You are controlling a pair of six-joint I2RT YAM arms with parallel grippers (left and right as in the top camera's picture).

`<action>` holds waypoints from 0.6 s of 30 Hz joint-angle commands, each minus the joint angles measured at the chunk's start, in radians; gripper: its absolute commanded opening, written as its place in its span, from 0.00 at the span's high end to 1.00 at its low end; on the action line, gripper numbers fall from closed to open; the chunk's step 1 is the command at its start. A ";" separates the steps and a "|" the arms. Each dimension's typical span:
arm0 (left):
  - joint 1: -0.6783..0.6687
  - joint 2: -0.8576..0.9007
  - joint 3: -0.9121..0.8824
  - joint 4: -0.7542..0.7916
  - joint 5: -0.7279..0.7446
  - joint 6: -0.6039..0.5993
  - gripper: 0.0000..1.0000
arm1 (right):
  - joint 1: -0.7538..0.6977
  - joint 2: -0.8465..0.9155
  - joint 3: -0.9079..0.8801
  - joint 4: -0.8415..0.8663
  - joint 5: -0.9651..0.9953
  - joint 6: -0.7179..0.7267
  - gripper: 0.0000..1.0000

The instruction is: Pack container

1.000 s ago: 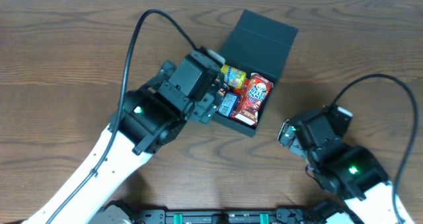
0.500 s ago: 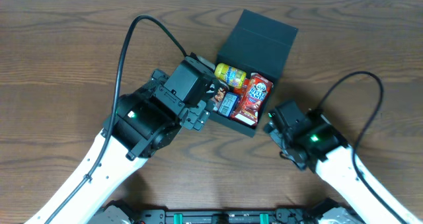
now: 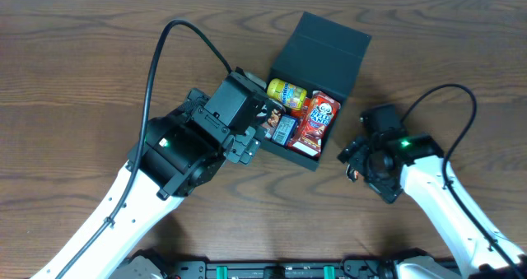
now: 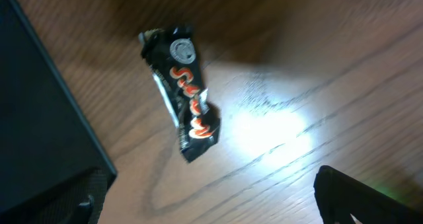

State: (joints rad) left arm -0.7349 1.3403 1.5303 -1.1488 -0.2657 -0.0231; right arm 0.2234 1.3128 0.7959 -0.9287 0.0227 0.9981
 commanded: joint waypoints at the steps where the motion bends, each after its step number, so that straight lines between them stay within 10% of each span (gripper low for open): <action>1: 0.003 -0.012 0.003 -0.003 -0.004 -0.007 0.05 | -0.032 0.000 -0.002 -0.006 -0.013 -0.122 0.01; 18: 0.003 -0.012 0.003 -0.001 -0.003 -0.007 0.05 | -0.032 0.165 -0.003 0.032 0.003 -0.163 0.01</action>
State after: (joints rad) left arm -0.7349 1.3403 1.5303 -1.1477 -0.2657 -0.0257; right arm 0.2043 1.4559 0.7959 -0.9100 0.0154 0.8642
